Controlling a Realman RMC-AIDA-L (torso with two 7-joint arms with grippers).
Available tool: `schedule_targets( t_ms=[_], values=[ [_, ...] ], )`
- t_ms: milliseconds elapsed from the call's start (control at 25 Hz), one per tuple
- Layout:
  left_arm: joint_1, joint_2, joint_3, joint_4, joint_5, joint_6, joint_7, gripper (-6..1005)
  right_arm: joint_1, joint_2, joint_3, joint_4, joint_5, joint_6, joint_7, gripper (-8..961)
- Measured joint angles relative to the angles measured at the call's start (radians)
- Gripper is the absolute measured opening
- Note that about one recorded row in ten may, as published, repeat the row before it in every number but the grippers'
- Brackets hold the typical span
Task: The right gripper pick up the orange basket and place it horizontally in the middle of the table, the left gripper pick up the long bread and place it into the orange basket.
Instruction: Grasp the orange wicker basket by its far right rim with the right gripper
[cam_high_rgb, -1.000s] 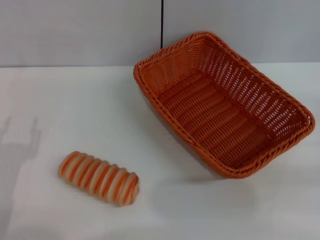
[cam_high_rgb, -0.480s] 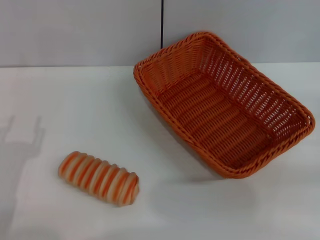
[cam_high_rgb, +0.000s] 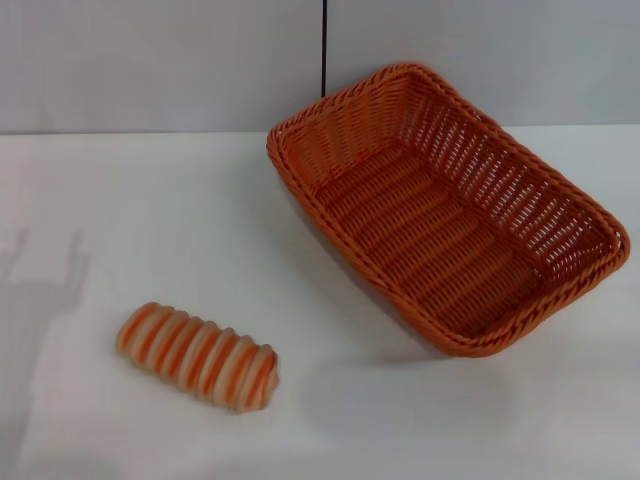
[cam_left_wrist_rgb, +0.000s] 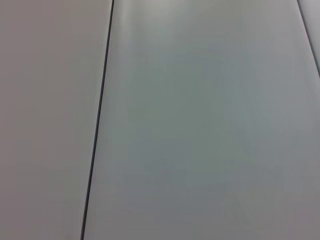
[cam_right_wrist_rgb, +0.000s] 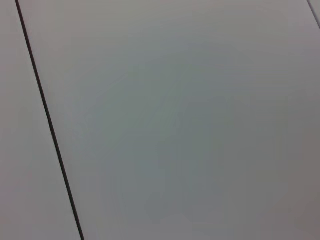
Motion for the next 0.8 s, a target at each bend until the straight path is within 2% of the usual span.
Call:
schedule_targets(
  t_ms=[240,360,560,600,640,680,720,760,800],
  values=[
    [-0.009,0.001,0.0,0.002,0.0,0.009,-0.006,605,-0.008,-0.001,-0.016,-0.002,-0.009,0.022,0.066,479],
    [-0.022,0.002,0.005,0.002,0.0,0.007,-0.007,605,-0.016,-0.006,-0.073,-0.033,-0.012,0.031,0.16,475],
    [-0.042,0.001,0.01,0.002,0.0,0.0,-0.01,605,-0.023,-0.011,-0.275,-0.215,-0.014,0.072,0.424,470],
    [-0.047,0.001,0.013,0.002,0.0,0.0,-0.011,605,-0.027,-0.023,-0.359,-0.299,-0.014,0.098,0.559,469],
    [-0.047,0.001,0.013,0.002,0.0,0.0,-0.011,605,-0.03,-0.033,-0.4,-0.339,-0.014,0.118,0.633,468],
    [-0.048,0.0,0.015,0.002,0.0,-0.001,-0.011,605,-0.03,-0.033,-0.4,-0.339,-0.014,0.118,0.633,467],
    [-0.048,0.0,0.017,0.002,0.0,-0.002,-0.012,605,-0.032,-0.049,-0.435,-0.376,-0.014,0.142,0.712,466],
    [-0.049,0.0,0.019,0.002,0.0,-0.003,-0.012,605,-0.033,-0.069,-0.468,-0.401,-0.014,0.171,0.785,465],
    [-0.049,0.0,0.019,0.002,0.0,-0.006,-0.012,605,-0.033,-0.108,-0.53,-0.446,-0.014,0.219,0.911,464]
  ],
)
